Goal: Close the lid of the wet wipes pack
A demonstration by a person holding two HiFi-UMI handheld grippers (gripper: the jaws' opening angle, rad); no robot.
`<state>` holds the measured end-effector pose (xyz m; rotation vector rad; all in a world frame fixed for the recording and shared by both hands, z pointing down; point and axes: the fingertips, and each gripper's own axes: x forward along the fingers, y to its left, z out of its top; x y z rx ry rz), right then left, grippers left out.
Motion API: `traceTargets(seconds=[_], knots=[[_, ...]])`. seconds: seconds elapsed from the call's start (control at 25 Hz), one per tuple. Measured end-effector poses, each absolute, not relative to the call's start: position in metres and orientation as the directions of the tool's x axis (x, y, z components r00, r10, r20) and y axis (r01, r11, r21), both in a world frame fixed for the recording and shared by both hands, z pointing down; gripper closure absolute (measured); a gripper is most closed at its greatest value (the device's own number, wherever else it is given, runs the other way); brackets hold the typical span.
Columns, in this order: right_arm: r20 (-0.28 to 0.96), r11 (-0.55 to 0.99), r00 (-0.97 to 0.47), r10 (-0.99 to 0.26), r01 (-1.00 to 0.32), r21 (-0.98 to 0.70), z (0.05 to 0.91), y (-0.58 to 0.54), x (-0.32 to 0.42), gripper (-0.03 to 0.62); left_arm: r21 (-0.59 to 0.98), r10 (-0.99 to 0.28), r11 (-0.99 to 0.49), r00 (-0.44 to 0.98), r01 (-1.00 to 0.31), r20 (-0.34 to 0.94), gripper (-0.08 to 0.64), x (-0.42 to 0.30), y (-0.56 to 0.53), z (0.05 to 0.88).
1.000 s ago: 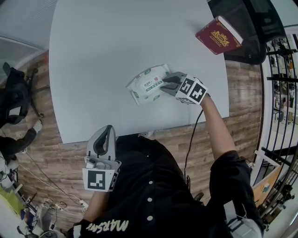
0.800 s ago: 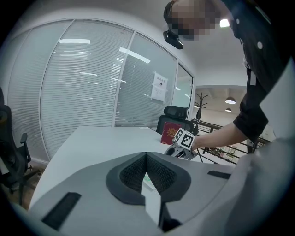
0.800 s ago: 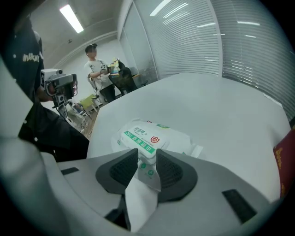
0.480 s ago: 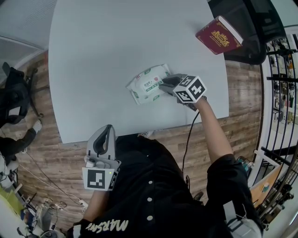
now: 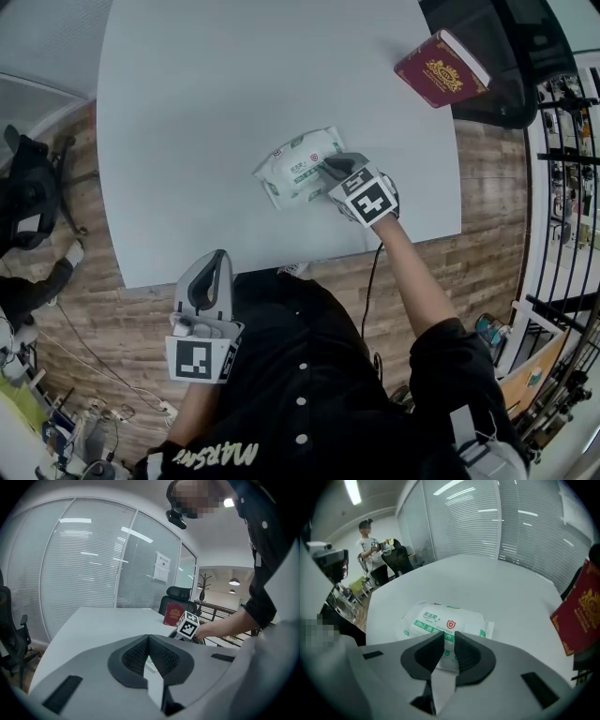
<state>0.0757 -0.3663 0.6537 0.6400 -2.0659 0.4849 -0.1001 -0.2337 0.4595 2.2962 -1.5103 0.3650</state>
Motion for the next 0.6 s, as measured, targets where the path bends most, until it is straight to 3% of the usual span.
traceTargets(seconds=[0.28,0.6], knots=[[0.803,0.844,-0.444,-0.398,-0.520,0.130,0.647,-0.362,0.065,0.536,0.160,-0.821,-0.360,0.393,-0.919,0.413,0.554,-0.100,-0.233,0.461],[0.782,0.867,-0.521,-0.343,-0.496,0.049,0.648,-0.349,0.051,0.561,0.161,-0.820,-0.361,0.395,-0.918,0.413,0.554,-0.100,-0.234,0.462]])
